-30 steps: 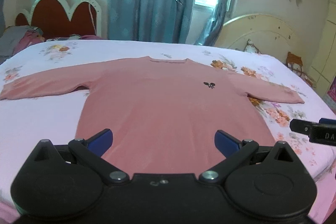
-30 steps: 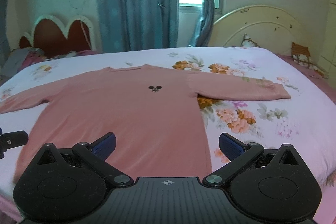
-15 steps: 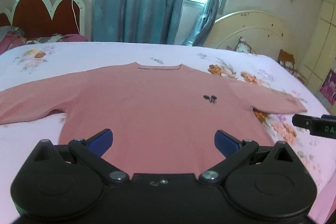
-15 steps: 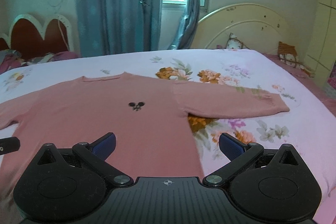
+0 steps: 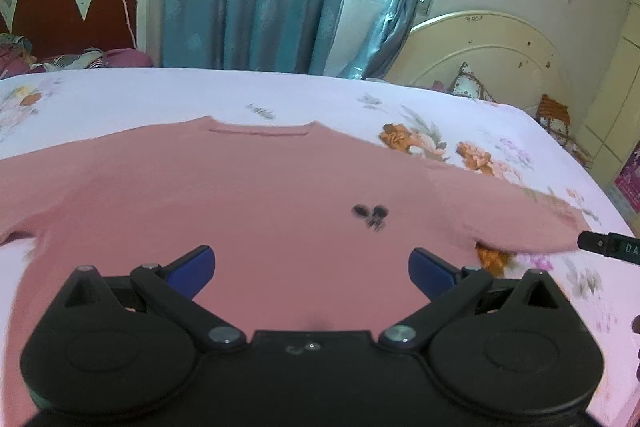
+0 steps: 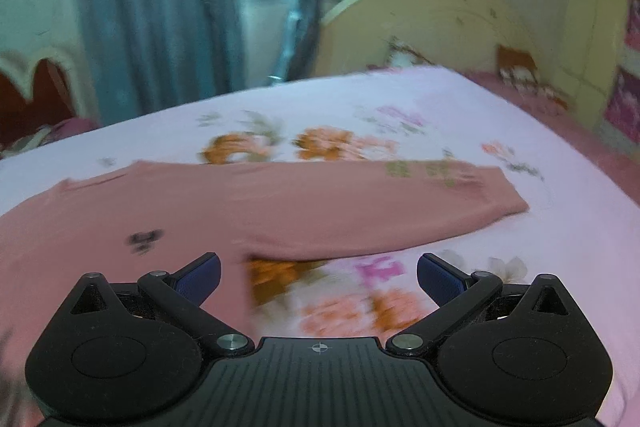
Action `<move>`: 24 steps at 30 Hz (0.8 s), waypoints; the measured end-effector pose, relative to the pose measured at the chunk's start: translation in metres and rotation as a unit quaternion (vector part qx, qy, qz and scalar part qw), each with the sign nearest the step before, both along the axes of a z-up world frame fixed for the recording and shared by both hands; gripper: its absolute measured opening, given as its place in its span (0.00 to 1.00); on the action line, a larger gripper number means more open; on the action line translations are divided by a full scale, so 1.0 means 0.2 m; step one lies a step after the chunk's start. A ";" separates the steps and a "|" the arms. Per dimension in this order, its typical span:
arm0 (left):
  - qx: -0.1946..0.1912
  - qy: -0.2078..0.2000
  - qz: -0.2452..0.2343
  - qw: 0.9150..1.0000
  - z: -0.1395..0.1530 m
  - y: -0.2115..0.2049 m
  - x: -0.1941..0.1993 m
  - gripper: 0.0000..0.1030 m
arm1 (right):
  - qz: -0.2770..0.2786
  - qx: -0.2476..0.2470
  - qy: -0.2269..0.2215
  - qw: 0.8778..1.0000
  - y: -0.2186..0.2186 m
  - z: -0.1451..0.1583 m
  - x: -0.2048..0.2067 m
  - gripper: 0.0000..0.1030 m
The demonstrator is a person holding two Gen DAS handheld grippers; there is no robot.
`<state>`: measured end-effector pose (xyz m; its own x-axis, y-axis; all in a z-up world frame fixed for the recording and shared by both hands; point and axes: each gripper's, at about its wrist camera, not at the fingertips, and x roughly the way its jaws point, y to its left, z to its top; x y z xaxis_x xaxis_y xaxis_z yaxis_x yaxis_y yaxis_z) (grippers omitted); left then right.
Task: Fold small clothes
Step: 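Move the right tool toward the cuff of the sleeve nearest it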
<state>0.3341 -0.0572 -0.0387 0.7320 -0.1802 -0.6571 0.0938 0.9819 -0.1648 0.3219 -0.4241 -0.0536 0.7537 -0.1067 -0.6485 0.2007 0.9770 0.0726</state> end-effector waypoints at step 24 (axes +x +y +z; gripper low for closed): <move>0.071 0.072 -0.016 0.995 -0.21 -0.70 0.42 1.00 | -0.160 0.186 -0.003 0.969 -1.33 -0.57 0.35 0.41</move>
